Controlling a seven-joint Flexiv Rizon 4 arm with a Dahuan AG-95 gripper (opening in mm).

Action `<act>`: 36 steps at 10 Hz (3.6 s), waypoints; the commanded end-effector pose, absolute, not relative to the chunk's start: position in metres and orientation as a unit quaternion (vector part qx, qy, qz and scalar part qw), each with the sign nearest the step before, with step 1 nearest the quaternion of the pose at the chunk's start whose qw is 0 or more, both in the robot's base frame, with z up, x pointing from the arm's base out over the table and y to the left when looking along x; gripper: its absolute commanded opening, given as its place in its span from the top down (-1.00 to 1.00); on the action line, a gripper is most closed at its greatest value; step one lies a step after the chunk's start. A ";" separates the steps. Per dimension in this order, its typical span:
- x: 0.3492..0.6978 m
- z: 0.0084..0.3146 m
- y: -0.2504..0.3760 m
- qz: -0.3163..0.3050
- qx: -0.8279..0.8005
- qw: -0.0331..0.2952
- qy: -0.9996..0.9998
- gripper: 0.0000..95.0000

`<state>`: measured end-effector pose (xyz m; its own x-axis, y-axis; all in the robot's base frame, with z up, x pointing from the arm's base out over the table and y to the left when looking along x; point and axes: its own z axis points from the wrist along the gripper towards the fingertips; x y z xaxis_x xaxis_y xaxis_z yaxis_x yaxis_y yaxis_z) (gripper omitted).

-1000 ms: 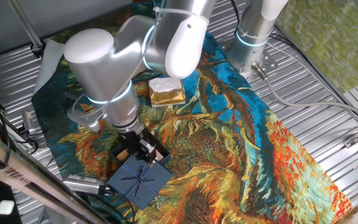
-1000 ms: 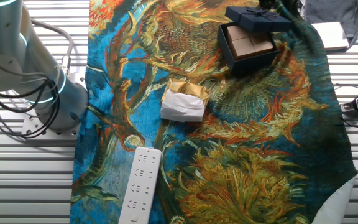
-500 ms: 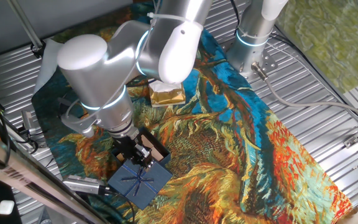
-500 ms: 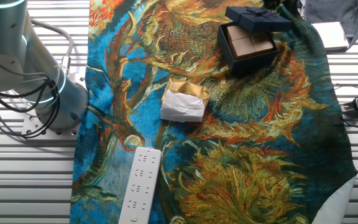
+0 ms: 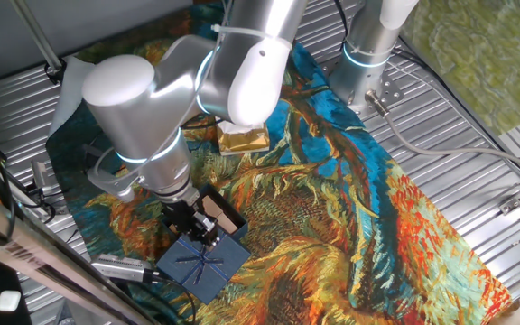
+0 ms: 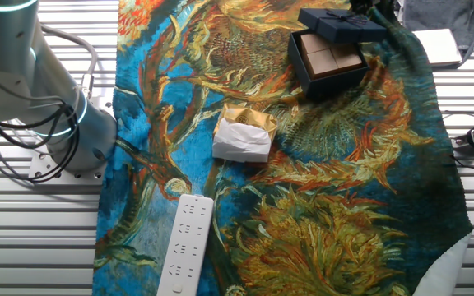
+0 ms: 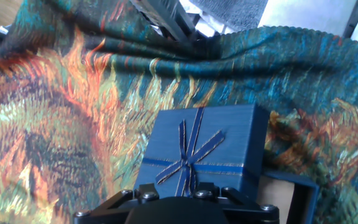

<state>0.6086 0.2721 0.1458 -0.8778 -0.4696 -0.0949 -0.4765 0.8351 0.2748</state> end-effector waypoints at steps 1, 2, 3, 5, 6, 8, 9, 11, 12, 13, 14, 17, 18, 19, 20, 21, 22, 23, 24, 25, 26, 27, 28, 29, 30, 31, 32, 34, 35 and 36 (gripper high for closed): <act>0.609 0.143 0.271 0.147 -0.245 0.015 0.958 0.20; 0.610 0.141 0.271 0.147 -0.244 0.017 0.958 0.20; 0.611 0.139 0.271 0.147 -0.243 0.018 0.959 0.20; 0.612 0.135 0.270 0.149 -0.241 0.021 0.959 0.20; 0.612 0.134 0.271 0.149 -0.241 0.021 0.959 0.20; 0.612 0.130 0.273 0.149 -0.236 0.022 0.960 0.20; 0.612 0.128 0.275 0.148 -0.234 0.023 0.961 0.20; 0.612 0.124 0.277 0.148 -0.233 0.026 0.961 0.20; 0.612 0.123 0.278 0.146 -0.234 0.026 0.961 0.20; 0.612 0.121 0.278 0.145 -0.236 0.026 0.961 0.20; 0.612 0.120 0.279 0.144 -0.237 0.027 0.960 0.20; 0.612 0.118 0.280 0.132 -0.244 0.025 0.960 0.20; 0.613 0.116 0.280 0.126 -0.247 0.024 0.960 0.20; 0.613 0.116 0.280 0.120 -0.249 0.022 0.961 0.20; 0.613 0.115 0.280 0.113 -0.250 0.020 0.961 0.20; 0.613 0.114 0.280 0.111 -0.251 0.020 0.962 0.20; 0.612 0.112 0.279 0.108 -0.251 0.019 0.962 0.20; 0.612 0.112 0.279 0.108 -0.251 0.019 0.962 0.20; 0.612 0.112 0.279 0.108 -0.251 0.019 0.962 0.20; 0.612 0.111 0.279 0.108 -0.251 0.019 0.962 0.20; 0.612 0.111 0.279 0.108 -0.251 0.019 0.962 0.20; 0.612 0.111 0.279 0.108 -0.252 0.019 0.962 0.20; 0.612 0.111 0.279 0.108 -0.252 0.020 0.961 0.20; 0.612 0.111 0.279 0.108 -0.252 0.020 0.961 0.60; 0.612 0.111 0.279 0.107 -0.252 0.019 0.961 0.60; 0.611 0.110 0.279 0.106 -0.252 0.019 0.962 0.60; 0.611 0.109 0.278 0.106 -0.252 0.019 0.962 0.60; 0.611 0.109 0.278 0.106 -0.253 0.020 0.962 0.60; 0.611 0.109 0.278 0.106 -0.253 0.020 0.962 0.60; 0.611 0.109 0.278 0.106 -0.253 0.020 0.962 0.60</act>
<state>0.6108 0.2783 0.1094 -0.8717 -0.4815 -0.0912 -0.4898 0.8499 0.1944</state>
